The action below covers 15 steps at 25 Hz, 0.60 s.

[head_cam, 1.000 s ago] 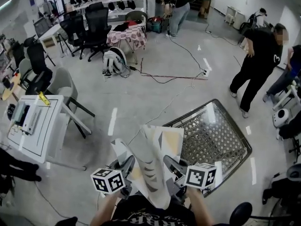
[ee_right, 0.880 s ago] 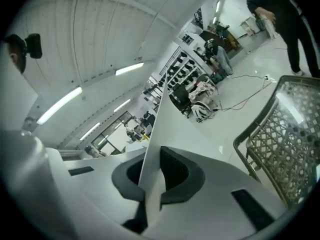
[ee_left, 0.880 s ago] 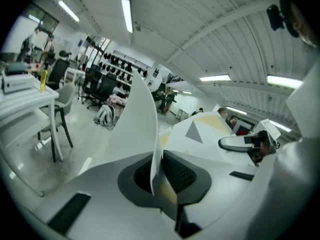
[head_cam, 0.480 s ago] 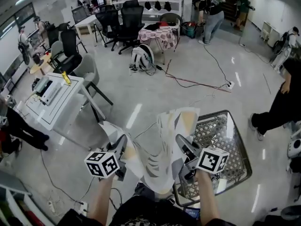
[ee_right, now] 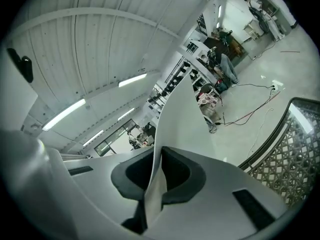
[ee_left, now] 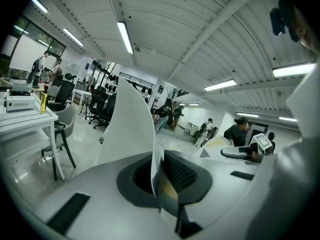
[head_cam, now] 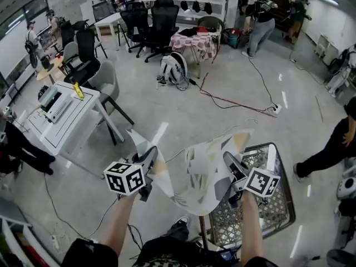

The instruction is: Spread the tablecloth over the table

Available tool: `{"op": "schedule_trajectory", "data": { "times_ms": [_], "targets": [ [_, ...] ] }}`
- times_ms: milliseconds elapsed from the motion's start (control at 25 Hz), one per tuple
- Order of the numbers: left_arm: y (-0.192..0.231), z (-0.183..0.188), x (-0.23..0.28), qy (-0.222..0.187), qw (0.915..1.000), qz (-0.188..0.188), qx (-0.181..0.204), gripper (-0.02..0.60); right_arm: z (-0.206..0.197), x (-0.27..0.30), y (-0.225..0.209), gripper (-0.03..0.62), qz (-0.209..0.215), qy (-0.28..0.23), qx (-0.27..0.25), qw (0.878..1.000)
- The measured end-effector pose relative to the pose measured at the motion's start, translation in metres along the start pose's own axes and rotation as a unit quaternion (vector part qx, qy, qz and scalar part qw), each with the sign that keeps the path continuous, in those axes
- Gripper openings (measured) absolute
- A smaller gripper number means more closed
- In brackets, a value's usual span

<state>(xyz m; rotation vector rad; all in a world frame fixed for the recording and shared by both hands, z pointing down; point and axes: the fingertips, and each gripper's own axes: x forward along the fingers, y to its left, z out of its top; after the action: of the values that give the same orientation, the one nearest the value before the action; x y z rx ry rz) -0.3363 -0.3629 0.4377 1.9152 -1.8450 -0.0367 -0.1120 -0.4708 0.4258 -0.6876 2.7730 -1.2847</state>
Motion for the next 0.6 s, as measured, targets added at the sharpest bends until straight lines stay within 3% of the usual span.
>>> {"op": "schedule_trajectory", "data": {
  "times_ms": [240, 400, 600],
  "targets": [
    [-0.005, 0.046, 0.062, -0.019, 0.9986, -0.048, 0.012, 0.035, 0.069, -0.012, -0.046, 0.028, -0.047, -0.096, 0.028, 0.994],
    [-0.029, 0.072, 0.1, -0.042, 0.9944, -0.097, 0.006, 0.035, 0.113, -0.049, -0.08, 0.028, -0.102, -0.16, 0.029, 0.981],
    [-0.076, 0.078, 0.139, -0.054, 0.9857, -0.159, -0.008, 0.035, 0.141, -0.111, -0.107, 0.028, -0.157, -0.216, 0.031, 0.963]
  ]
}}
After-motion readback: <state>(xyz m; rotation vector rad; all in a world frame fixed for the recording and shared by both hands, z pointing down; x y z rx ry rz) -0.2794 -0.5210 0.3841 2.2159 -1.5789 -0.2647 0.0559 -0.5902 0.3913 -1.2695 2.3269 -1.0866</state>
